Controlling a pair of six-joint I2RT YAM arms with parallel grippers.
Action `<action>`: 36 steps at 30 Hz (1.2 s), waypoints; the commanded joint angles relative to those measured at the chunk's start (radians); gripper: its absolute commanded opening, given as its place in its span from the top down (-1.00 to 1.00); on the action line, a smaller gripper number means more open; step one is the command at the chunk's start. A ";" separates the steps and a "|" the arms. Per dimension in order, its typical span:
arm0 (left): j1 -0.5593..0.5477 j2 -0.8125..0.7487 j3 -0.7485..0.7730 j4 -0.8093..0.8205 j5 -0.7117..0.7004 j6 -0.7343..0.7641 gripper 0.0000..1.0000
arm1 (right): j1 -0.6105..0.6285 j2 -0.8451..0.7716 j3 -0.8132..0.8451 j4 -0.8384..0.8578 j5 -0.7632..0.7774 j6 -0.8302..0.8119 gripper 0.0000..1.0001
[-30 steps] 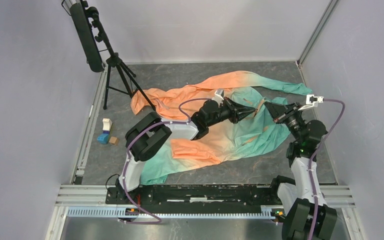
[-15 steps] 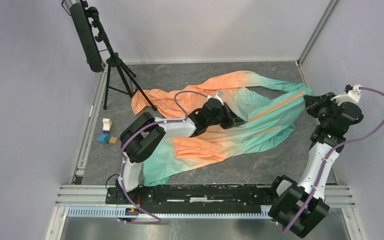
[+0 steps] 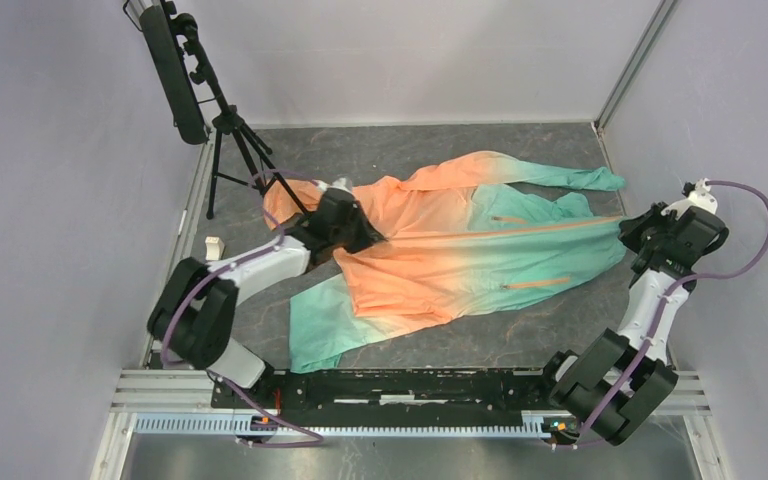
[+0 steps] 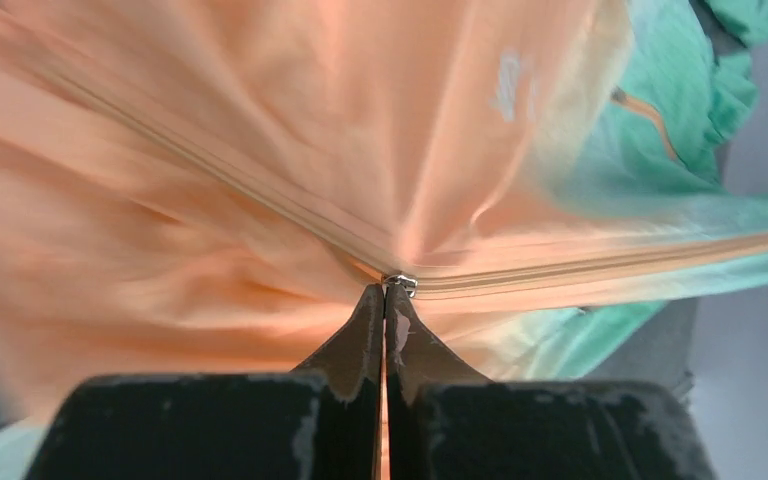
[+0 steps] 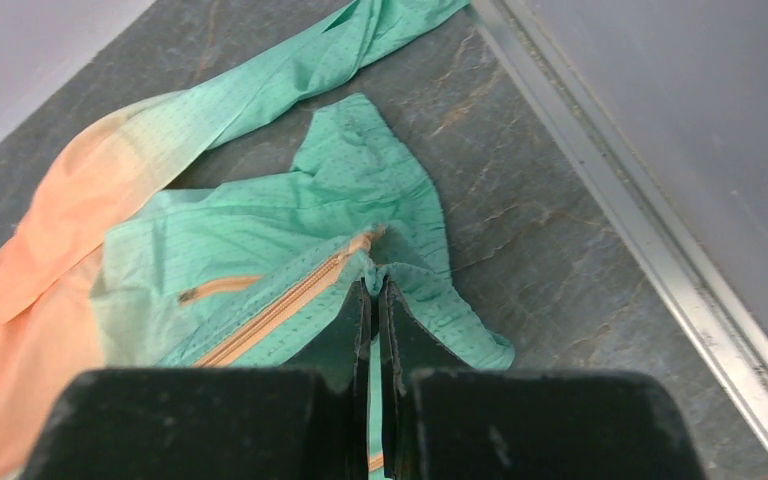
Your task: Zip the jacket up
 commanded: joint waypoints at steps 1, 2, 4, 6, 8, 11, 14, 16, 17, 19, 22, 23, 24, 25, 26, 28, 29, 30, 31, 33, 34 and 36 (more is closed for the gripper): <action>0.133 -0.173 -0.079 -0.184 -0.098 0.193 0.95 | -0.006 0.018 0.076 0.067 0.152 -0.123 0.99; 0.158 -0.207 -0.088 -0.211 -0.106 0.219 0.96 | -0.006 0.024 0.078 0.072 0.154 -0.130 0.99; 0.203 -0.268 -0.105 -0.263 -0.127 0.265 0.96 | 0.004 0.034 0.080 0.085 0.154 -0.149 0.99; 0.242 -0.316 -0.126 -0.298 -0.159 0.294 0.95 | 0.020 0.037 0.077 0.095 0.185 -0.172 0.99; 0.310 -0.346 -0.154 -0.310 -0.128 0.298 0.95 | 0.026 0.046 0.076 0.102 0.202 -0.186 0.99; 0.390 -0.369 -0.177 -0.327 -0.116 0.308 0.96 | 0.025 0.075 0.080 0.109 0.201 -0.186 0.99; 0.437 -0.393 -0.198 -0.307 -0.109 0.312 0.95 | 0.036 0.087 0.069 0.129 0.181 -0.174 0.99; 0.440 -0.393 -0.199 -0.299 -0.120 0.312 0.95 | 0.051 0.093 0.063 0.134 0.200 -0.180 0.99; 0.440 -0.389 -0.199 -0.283 -0.104 0.315 0.96 | 0.053 0.099 0.063 0.133 0.196 -0.180 0.99; 0.438 -0.364 -0.182 -0.273 -0.040 0.323 0.96 | 0.090 0.101 0.075 0.097 0.221 -0.176 0.94; 0.433 -0.331 -0.143 -0.316 -0.024 0.320 0.24 | 0.228 0.097 0.117 -0.039 0.460 -0.219 -0.47; 0.427 -0.334 -0.138 -0.322 -0.027 0.322 0.06 | 0.262 0.094 0.133 -0.092 0.524 -0.228 -0.62; 0.416 -0.351 -0.138 -0.322 -0.033 0.328 -0.11 | 0.280 0.083 0.141 -0.124 0.548 -0.231 -0.88; 0.404 -0.371 -0.138 -0.324 -0.049 0.336 -0.30 | 0.298 0.066 0.150 -0.143 0.574 -0.235 -0.96; 0.388 -0.401 -0.134 -0.326 -0.055 0.350 -0.56 | 0.316 0.046 0.162 -0.167 0.600 -0.234 -0.96; 0.359 -0.456 -0.119 -0.337 -0.084 0.381 -0.77 | 0.369 0.017 0.215 -0.217 0.634 -0.236 -0.96; 0.347 -0.483 -0.103 -0.344 -0.069 0.395 -0.80 | 0.402 0.006 0.245 -0.242 0.635 -0.239 -0.96; 0.333 -0.504 -0.084 -0.346 -0.035 0.416 -0.82 | 0.448 -0.004 0.277 -0.263 0.621 -0.240 -0.96; 0.315 -0.525 -0.050 -0.350 0.006 0.440 -0.87 | 0.485 -0.015 0.301 -0.275 0.576 -0.240 -0.96; 0.262 -0.564 0.027 -0.360 0.057 0.479 -0.88 | 0.559 -0.032 0.342 -0.286 0.375 -0.229 -0.96; 0.239 -0.590 0.063 -0.350 0.096 0.495 -0.88 | 0.596 -0.041 0.354 -0.283 0.278 -0.211 -0.96; 0.204 -0.656 0.107 -0.298 0.186 0.507 -0.98 | 0.649 -0.068 0.350 -0.236 0.022 -0.161 -0.96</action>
